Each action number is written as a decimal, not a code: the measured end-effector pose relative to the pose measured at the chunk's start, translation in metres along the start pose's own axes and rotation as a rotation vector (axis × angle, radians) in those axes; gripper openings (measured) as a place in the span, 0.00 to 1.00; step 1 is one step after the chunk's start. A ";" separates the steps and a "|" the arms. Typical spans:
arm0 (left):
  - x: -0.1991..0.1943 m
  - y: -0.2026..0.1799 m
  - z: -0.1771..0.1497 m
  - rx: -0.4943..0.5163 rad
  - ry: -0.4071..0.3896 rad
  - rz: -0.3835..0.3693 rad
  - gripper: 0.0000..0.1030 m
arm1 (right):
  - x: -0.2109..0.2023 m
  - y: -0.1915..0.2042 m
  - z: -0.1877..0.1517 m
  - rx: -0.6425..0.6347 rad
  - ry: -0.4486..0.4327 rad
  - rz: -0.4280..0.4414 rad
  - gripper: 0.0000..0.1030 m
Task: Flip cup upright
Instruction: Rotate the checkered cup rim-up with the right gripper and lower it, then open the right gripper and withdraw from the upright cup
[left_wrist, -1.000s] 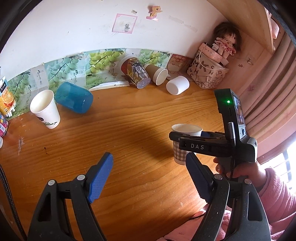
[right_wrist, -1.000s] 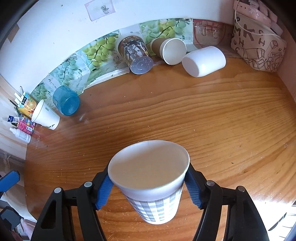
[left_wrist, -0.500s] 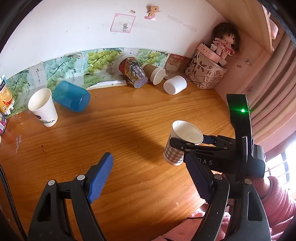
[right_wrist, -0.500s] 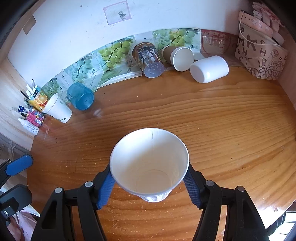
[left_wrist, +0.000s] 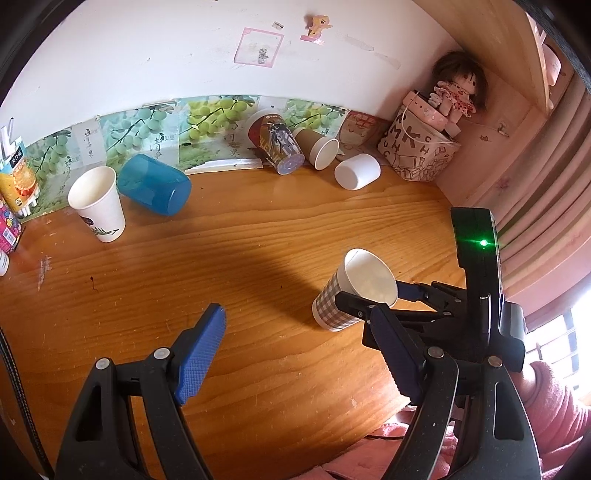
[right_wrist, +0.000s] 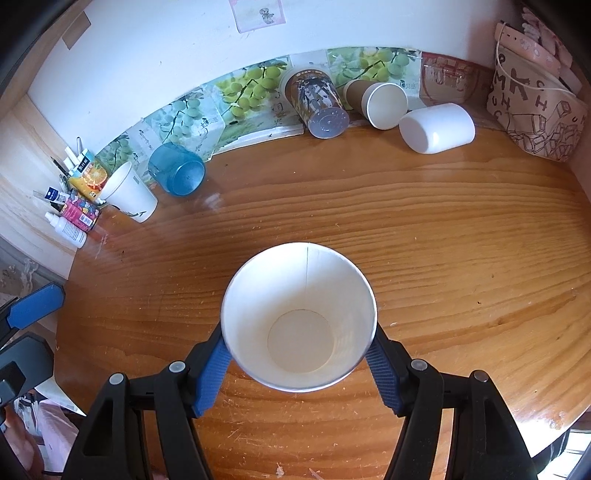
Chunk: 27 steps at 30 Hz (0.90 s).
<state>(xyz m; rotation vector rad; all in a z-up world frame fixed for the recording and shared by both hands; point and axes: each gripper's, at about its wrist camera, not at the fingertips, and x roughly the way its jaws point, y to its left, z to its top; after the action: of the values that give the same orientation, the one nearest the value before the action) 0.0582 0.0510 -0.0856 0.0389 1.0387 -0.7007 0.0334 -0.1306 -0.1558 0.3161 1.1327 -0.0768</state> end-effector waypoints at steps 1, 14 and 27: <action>0.000 0.000 0.000 0.001 0.000 0.000 0.81 | 0.000 -0.001 -0.001 0.003 0.005 0.002 0.68; -0.007 0.002 -0.004 -0.037 -0.005 0.030 0.81 | -0.008 0.010 -0.006 -0.047 0.005 0.037 0.79; -0.021 -0.004 -0.003 -0.120 -0.075 0.142 0.81 | -0.058 0.018 -0.009 -0.153 -0.127 0.030 0.80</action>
<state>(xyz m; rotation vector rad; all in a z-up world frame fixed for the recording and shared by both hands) 0.0471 0.0600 -0.0694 -0.0175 0.9935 -0.5064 0.0041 -0.1170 -0.1035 0.1891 1.0017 0.0169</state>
